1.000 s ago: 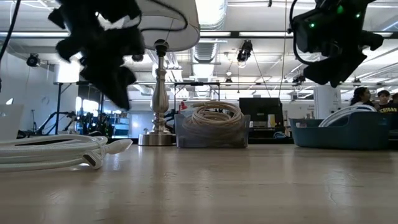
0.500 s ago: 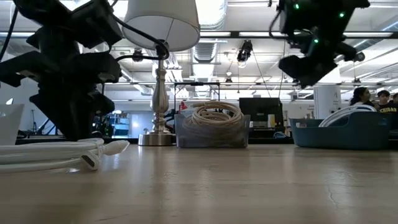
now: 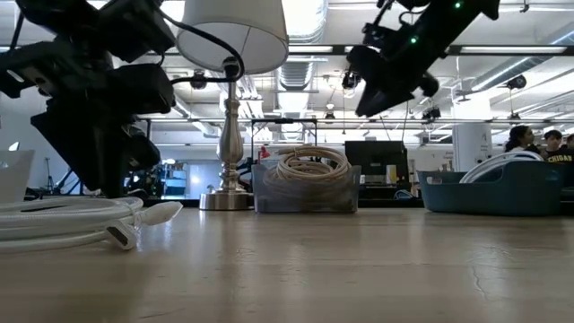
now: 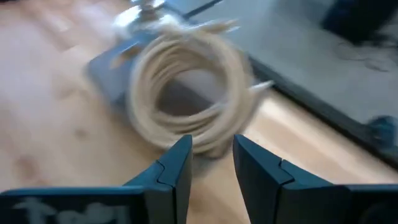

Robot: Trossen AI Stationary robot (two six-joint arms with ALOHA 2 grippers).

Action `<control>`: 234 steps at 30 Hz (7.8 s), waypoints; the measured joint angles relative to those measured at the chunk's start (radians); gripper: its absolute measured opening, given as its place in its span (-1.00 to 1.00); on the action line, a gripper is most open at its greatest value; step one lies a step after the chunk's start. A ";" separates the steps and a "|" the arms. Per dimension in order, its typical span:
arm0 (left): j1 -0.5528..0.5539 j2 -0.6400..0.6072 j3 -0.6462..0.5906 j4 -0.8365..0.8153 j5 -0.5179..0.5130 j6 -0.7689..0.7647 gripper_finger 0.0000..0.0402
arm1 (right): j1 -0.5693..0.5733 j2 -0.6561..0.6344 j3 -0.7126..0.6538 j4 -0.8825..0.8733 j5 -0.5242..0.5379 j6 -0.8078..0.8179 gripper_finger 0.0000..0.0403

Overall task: Sort HDMI cables
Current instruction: Put the white HDMI cable into the blue bin, then put the light blue HDMI cable into the white bin

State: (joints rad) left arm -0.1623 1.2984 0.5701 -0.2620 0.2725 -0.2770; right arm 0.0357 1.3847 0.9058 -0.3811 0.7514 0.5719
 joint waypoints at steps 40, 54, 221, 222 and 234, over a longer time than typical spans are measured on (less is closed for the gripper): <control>-0.198 0.121 0.000 0.114 -0.219 -0.164 -0.38 | 0.064 0.217 0.006 0.289 -0.158 -0.063 -0.54; -0.219 0.145 -0.011 0.193 -0.207 -0.253 -0.38 | 0.064 0.217 0.006 0.314 -0.158 -0.068 -0.50; -0.210 0.173 0.077 0.247 -0.877 -0.118 -0.14 | -0.203 -0.347 -0.102 -0.981 0.029 0.615 -0.27; -0.210 0.173 0.077 0.247 -0.877 -0.117 -0.14 | -0.197 -0.347 -0.089 -0.974 0.006 0.594 -0.25; -0.178 0.173 0.076 0.342 -0.903 0.027 -0.14 | 0.057 -0.270 -0.049 -0.619 -0.387 0.458 -0.23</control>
State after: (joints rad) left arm -0.3407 1.4715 0.6464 0.0802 -0.6308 -0.2496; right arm 0.0922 1.1149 0.8570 -1.0002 0.3641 1.0298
